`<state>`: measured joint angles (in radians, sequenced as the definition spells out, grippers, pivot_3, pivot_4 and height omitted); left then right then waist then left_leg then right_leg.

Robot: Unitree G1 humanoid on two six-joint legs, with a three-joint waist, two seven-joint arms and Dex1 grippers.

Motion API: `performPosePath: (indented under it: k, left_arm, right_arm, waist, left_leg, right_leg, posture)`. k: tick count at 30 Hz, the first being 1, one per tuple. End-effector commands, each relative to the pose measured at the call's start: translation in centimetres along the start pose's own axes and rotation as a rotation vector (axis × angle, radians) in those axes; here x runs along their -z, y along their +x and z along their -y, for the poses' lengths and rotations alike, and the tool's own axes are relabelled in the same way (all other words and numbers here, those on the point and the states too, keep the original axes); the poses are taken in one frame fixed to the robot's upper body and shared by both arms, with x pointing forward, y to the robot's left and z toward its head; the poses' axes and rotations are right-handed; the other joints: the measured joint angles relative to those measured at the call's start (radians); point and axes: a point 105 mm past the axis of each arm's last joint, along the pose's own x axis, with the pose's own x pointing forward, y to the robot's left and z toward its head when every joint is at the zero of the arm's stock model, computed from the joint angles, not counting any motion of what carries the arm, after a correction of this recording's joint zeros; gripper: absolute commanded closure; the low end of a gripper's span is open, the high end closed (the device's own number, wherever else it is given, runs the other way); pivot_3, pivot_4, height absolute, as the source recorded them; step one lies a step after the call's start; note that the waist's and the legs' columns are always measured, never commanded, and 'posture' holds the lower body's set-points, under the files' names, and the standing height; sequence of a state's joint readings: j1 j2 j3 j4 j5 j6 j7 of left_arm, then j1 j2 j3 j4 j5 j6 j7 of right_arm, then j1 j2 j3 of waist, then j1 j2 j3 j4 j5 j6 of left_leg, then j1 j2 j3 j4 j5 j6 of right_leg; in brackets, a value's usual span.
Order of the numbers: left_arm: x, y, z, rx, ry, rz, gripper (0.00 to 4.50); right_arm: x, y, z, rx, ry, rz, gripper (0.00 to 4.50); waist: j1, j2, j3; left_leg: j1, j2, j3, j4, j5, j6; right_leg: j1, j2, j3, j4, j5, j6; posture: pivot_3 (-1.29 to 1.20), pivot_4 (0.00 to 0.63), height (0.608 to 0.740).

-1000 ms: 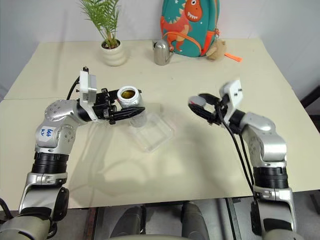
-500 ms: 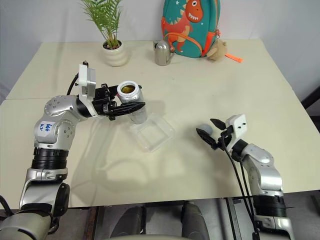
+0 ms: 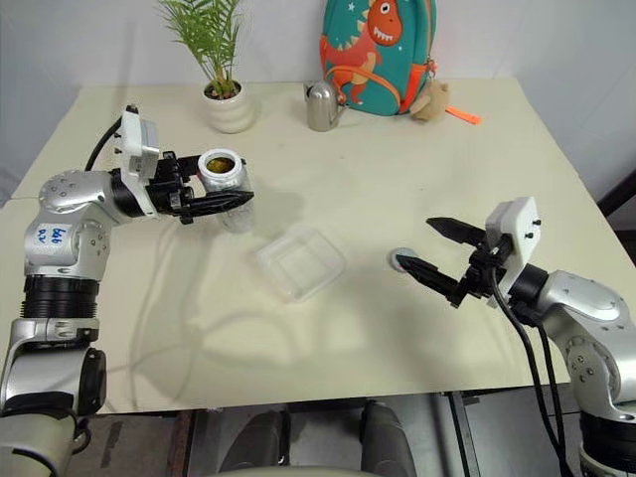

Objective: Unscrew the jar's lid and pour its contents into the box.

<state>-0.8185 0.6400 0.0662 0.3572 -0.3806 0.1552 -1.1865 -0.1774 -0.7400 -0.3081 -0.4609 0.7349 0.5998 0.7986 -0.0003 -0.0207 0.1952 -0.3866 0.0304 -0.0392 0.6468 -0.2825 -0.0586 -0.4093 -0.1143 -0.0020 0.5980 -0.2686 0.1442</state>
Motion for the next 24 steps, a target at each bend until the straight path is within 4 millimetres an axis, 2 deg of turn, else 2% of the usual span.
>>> performPosePath:
  k: [1, 5, 9, 11, 14, 20, 22, 24]
  left_arm:
    - [0.1, 0.5, -1.1, -0.062, 0.071, -0.049, 1.99]
    - [0.8, 1.1, -1.8, -0.152, 0.136, -0.098, 1.99]
    - [1.3, 2.0, -2.6, -0.264, 0.332, -0.198, 1.99]
    - [1.5, 2.4, -2.6, -0.276, 0.503, -0.268, 1.99]
    - [-0.5, 3.4, -3.1, -0.399, 0.783, -0.23, 1.99]
    - [-1.8, 6.0, -0.6, -0.394, 1.295, -0.153, 1.99]
    - [-1.8, 6.9, 1.0, -0.35, 1.609, -0.131, 1.99]
    - [-2.6, 7.2, 1.3, -0.424, 1.815, -0.088, 1.99]
  right_arm:
    - [-0.3, 0.2, -1.1, -0.063, -0.046, -0.019, 0.03]
    - [0.1, 0.4, -1.1, -0.056, -0.037, -0.033, 0.03]
    - [0.6, 0.3, -0.8, -0.036, -0.035, -0.052, 0.03]
    - [0.7, 0.3, -0.7, -0.027, -0.034, -0.051, 0.03]
    - [0.6, 0.6, -0.6, -0.013, -0.032, -0.042, 0.03]
    - [0.4, 1.1, -0.7, 0.001, -0.032, -0.018, 0.03]
    - [0.3, 1.3, -0.7, 0.01, -0.031, -0.005, 0.03]
    - [0.1, 1.5, -0.6, 0.026, -0.034, 0.021, 0.03]
  waist:
    - [0.008, 0.0, 0.0]
    - [0.015, 0.0, 0.0]
    - [0.023, 0.0, 0.0]
    - [0.024, 0.0, 0.0]
    - [0.025, 0.0, 0.0]
    - [0.027, 0.0, 0.0]
    - [0.027, 0.0, 0.0]
    - [0.027, 0.0, 0.0]
  left_leg:
    - [0.0, 0.0, 0.0, 0.0, 0.0, 0.0]
    - [-0.003, 0.0, 0.0, 0.0, 0.0, 0.001]
    - [-0.004, 0.0, 0.0, 0.0, -0.001, 0.001]
    - [-0.004, 0.0, 0.0, 0.0, -0.001, 0.001]
    - [-0.003, 0.0, 0.001, 0.0, -0.001, 0.001]
    - [-0.003, 0.0, 0.001, 0.0, 0.0, 0.001]
    - [-0.003, 0.0, 0.002, 0.0, 0.0, 0.001]
    - [-0.003, 0.0, 0.003, -0.001, 0.0, 0.001]
  right_leg:
    - [0.0, 0.0, 0.0, 0.0, 0.0, 0.0]
    - [-0.001, 0.0, 0.0, 0.0, 0.001, 0.002]
    - [-0.001, 0.0, 0.0, -0.001, 0.002, 0.003]
    - [0.0, 0.0, 0.0, -0.001, 0.002, 0.003]
    - [0.0, 0.0, 0.0, -0.004, 0.002, 0.003]
    - [0.0, 0.0, 0.0, -0.005, 0.003, 0.003]
    - [0.0, 0.0, 0.0, -0.005, 0.003, 0.004]
    - [0.0, 0.0, 0.001, -0.004, 0.004, 0.004]
  posture:
    - [0.0, 0.15, 0.74]
    - [0.0, 0.15, 0.74]
    - [0.0, 0.15, 0.74]
    - [0.0, 0.15, 0.74]
    - [0.0, 0.15, 0.74]
    - [0.0, 0.15, 0.74]
    - [0.0, 0.15, 0.74]
    - [0.0, 0.15, 0.74]
